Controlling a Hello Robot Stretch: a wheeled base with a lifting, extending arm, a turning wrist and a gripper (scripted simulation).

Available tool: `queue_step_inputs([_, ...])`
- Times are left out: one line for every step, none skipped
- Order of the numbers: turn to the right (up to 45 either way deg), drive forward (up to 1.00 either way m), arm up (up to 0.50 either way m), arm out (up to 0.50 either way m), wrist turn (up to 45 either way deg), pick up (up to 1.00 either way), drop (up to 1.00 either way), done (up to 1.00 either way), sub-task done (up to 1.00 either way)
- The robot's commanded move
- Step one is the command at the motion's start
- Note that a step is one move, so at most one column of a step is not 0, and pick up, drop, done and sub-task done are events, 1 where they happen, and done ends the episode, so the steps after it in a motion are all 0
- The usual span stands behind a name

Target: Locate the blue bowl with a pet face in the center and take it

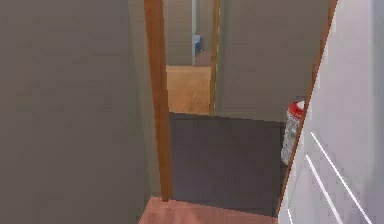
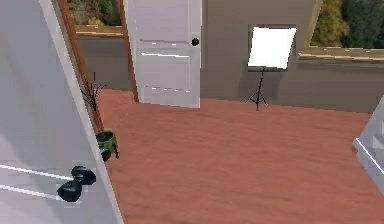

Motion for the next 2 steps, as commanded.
queue_step_inputs([3.0, 0.00, 0.00, 0.00, 0.0, 0.00, 0.00, 0.00, 0.00])
queue_step_inputs([0.0, 1.00, 0.00, 0.00, 0.0, 0.00, 0.00, 0.00, 0.00])
